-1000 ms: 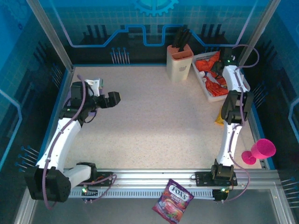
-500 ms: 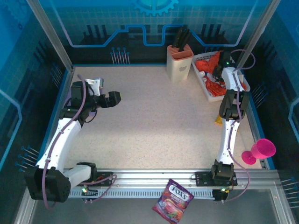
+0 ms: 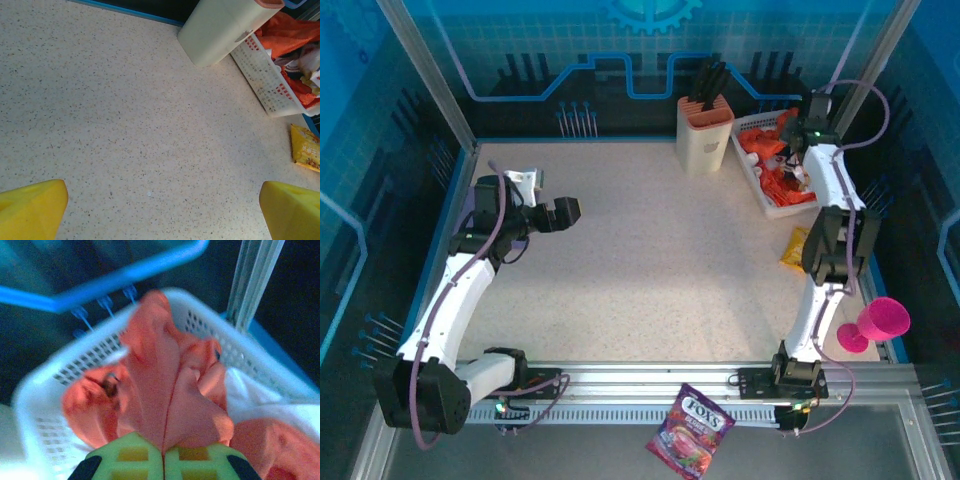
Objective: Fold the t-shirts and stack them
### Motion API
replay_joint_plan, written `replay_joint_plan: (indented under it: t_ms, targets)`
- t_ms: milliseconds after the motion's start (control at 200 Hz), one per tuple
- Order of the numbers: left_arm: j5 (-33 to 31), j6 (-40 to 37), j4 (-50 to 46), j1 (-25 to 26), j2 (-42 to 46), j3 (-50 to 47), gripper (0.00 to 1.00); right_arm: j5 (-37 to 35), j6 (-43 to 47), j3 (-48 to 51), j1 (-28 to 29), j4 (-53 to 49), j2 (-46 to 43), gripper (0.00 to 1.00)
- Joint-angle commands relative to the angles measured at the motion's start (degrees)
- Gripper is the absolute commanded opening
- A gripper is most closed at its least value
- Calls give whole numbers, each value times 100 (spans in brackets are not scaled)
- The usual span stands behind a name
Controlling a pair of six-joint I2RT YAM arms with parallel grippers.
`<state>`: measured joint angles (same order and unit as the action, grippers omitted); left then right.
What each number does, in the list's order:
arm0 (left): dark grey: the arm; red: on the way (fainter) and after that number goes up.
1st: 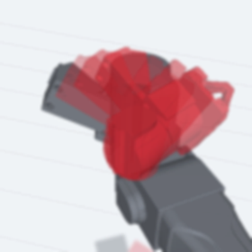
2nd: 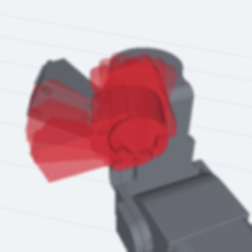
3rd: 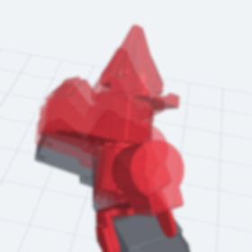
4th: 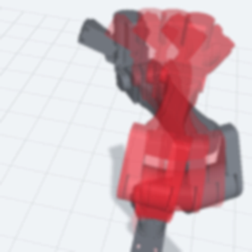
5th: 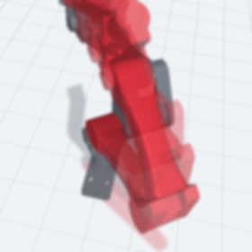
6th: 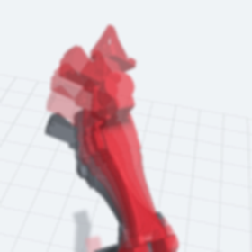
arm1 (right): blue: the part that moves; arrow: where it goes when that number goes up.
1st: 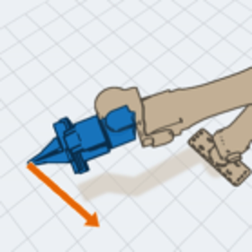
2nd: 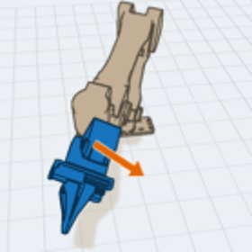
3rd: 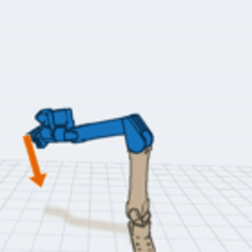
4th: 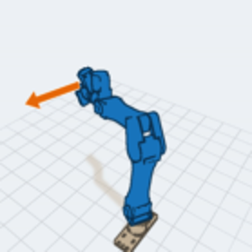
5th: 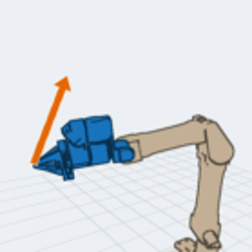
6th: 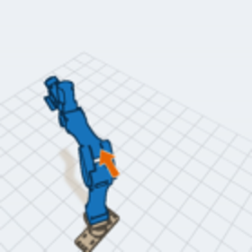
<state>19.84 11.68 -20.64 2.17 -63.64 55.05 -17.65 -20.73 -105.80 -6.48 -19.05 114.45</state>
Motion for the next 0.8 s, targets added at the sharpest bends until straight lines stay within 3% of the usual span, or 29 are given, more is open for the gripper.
replay_joint_plan:
  t_ms: [0,100,250,530,680,795]
  targets:
    - [91,31,62,77,93,41,99,-123,-44,586,89,1033,-577,0]
    - [91,31,52,103,66,57,99,-108,139,713,178,1121,-552,6]
    - [69,-21,-5,127,88,61,99,-49,183,486,180,510,-448,2]
    - [89,8,35,143,134,66,99,345,52,1497,367,898,-1299,0]
    - [102,32,19,151,146,60,99,-174,164,2568,908,1581,-2297,0]
    - [145,83,68,174,132,68,99,-893,795,3249,1588,2299,-3051,0]
